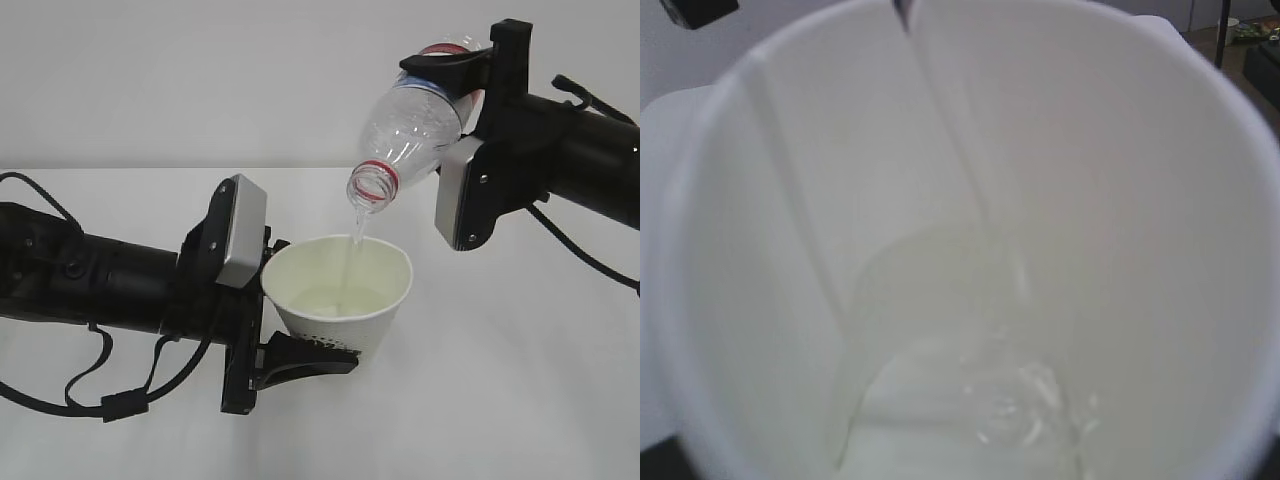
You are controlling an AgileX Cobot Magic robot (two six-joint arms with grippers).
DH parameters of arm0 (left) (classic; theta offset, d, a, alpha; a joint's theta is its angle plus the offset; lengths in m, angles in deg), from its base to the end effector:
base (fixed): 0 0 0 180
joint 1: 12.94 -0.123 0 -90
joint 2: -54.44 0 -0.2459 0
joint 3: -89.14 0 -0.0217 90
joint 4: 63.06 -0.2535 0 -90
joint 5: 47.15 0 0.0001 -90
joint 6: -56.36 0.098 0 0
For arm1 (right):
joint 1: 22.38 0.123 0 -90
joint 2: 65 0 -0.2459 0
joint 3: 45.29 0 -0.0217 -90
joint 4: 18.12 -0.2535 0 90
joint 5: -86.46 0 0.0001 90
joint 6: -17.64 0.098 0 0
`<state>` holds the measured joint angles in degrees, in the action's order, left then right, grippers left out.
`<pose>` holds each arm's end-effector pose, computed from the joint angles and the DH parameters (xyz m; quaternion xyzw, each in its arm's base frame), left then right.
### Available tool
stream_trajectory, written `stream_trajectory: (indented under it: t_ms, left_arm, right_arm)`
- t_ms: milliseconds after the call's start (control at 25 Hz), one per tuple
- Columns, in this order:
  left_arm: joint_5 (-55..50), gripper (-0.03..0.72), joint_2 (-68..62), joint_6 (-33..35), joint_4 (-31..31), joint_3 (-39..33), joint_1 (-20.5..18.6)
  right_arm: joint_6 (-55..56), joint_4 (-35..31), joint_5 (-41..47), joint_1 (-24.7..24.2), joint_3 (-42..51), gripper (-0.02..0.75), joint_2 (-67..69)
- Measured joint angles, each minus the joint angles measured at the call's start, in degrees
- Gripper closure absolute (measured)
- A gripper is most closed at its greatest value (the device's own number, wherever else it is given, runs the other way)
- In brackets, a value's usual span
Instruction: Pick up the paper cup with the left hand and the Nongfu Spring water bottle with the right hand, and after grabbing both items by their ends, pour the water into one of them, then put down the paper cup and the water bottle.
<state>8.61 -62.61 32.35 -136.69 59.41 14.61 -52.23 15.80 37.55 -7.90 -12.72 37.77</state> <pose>0.2462 -0.2160 0.1081 0.6050 0.5527 -0.3495 0.4543 0.3159 0.1241 0.1949 -0.6558 0.2897 -0.3144 0.6223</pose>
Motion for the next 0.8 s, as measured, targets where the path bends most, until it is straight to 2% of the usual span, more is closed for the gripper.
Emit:
stream_trajectory:
  t_ms: [800]
  left_arm:
    - [-0.23, 0.19, 0.0, 0.0, 0.0, 0.0, 0.0]
  right_arm:
    - [0.0, 0.0, 0.0, 0.0, 0.0, 0.258, 0.0]
